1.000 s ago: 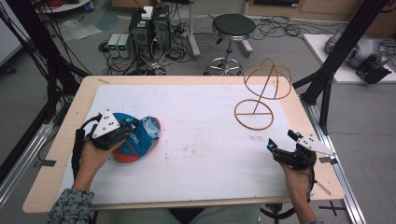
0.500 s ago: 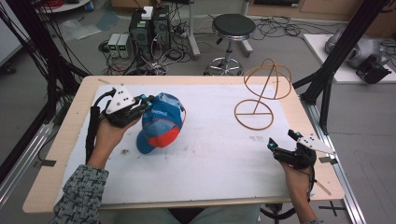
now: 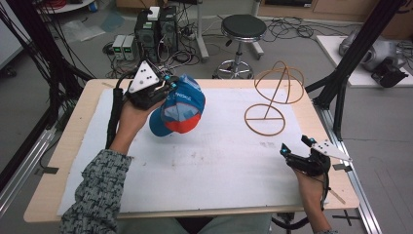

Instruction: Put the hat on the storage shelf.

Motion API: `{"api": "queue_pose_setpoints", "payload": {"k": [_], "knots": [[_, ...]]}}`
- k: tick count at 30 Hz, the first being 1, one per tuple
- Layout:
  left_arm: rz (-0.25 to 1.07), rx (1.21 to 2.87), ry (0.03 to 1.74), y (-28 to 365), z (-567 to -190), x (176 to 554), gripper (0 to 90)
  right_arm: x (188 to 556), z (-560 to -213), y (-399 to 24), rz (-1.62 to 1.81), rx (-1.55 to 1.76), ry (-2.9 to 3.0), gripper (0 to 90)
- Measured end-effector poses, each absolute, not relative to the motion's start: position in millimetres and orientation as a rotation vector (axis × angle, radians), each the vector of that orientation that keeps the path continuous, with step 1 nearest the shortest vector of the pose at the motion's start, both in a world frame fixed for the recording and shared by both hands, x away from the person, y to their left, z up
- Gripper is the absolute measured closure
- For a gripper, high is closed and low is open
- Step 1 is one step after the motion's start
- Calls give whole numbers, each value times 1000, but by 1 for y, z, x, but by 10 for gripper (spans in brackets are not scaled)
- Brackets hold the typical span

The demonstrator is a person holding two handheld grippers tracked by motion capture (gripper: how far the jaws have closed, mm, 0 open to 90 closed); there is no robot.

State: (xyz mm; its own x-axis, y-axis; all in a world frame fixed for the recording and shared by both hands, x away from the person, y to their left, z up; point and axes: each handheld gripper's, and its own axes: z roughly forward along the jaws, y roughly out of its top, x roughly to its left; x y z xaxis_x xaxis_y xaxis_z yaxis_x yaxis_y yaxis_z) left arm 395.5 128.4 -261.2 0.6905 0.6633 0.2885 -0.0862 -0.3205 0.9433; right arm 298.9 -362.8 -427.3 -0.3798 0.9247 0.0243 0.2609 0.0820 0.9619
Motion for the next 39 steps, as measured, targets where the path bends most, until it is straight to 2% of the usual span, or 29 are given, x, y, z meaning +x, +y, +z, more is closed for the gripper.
{"api": "queue_pose_setpoints", "payload": {"k": [6,25,39], "knots": [[809,1735,445,115,-245,409,894,299,-428,-364,1329,1181,1720,121],[789,1703,352,32,-180,461,894,293,-428,-370,1360,1219,1694,121],[727,1690,322,-34,-174,477,895,289,-428,-372,1342,1196,1704,121]]}}
